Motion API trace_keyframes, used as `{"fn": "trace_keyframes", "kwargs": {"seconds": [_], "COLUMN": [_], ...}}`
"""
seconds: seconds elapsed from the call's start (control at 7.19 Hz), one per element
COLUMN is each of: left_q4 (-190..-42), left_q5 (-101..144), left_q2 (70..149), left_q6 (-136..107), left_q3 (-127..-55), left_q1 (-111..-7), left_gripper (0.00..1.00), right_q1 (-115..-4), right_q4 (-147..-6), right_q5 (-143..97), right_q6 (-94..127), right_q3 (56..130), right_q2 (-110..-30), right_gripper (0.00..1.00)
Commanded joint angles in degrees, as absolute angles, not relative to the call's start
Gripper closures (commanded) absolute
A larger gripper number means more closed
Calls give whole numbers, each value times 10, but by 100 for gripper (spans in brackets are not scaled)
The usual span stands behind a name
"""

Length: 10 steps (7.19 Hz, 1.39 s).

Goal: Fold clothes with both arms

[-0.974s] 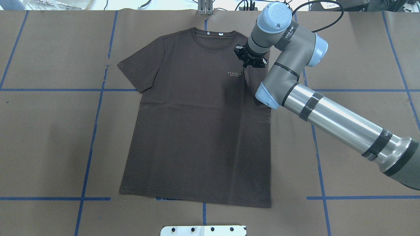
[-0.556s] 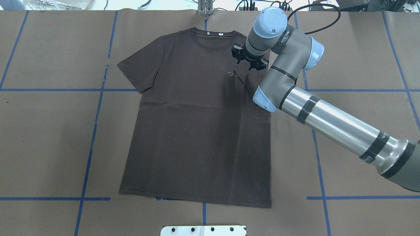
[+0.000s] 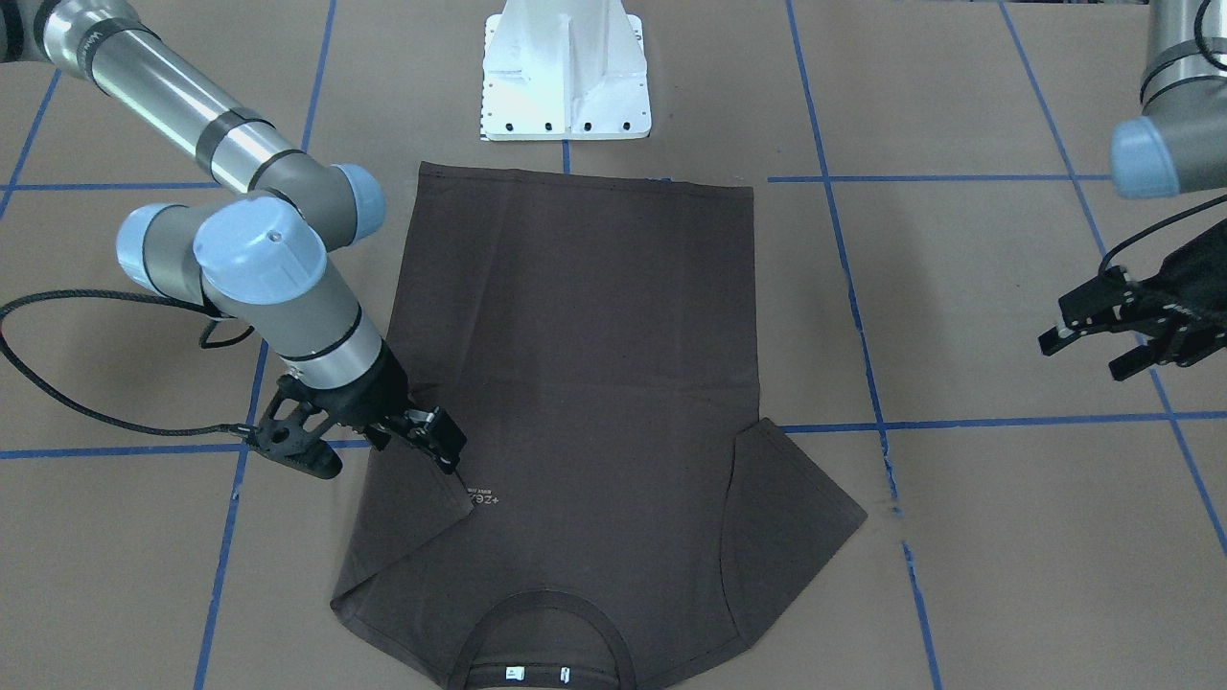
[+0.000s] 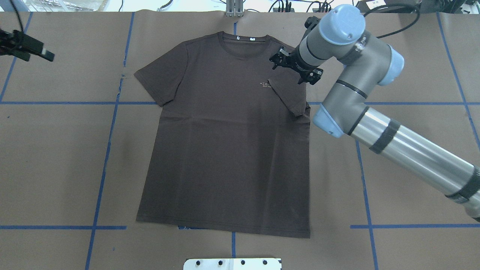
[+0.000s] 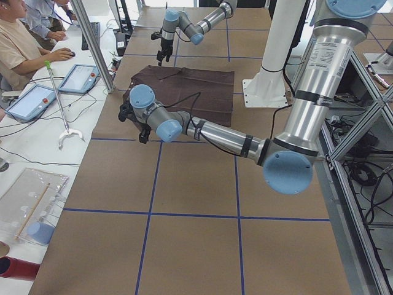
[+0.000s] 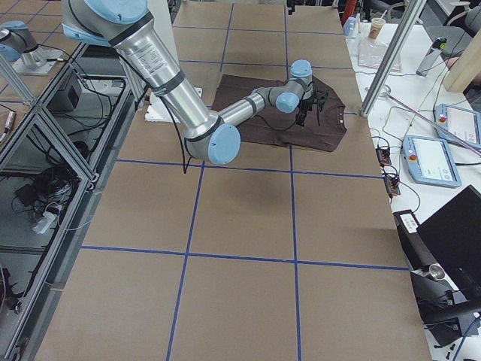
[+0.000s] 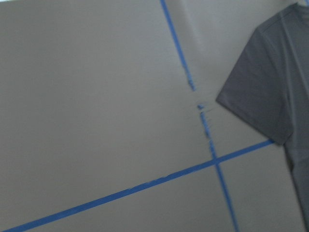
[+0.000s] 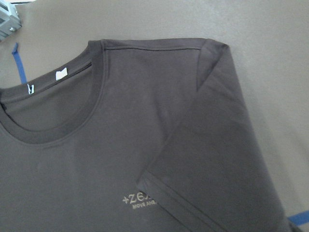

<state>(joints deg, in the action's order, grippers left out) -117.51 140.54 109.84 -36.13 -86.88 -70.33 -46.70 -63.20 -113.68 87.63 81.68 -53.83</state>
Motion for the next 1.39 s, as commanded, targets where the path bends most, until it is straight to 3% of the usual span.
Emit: {"fn": "trace_keyframes", "kwargs": {"seconds": [0.0, 0.14, 0.42, 1.25], "left_q4": [-1232, -1297, -1317, -1316], "left_q5": [1274, 1269, 1163, 1103], "left_q2": [1205, 1229, 1269, 1284], "left_q6": [-464, -522, -605, -614], "left_q3": [-737, -685, -648, -602], "left_q1": [-637, -622, -557, -512], "left_gripper": [1, 3, 5, 25], "right_q1": [-488, -497, -500, -500], "right_q4": [-632, -632, -632, -632], "right_q5": [-1166, -1186, -1185, -1182], "right_q6": [874, 874, 874, 879], "right_q3": [926, 932, 938, 944], "right_q2": [-636, -642, -649, -650], "right_gripper": [0, 0, 0, 0]}}
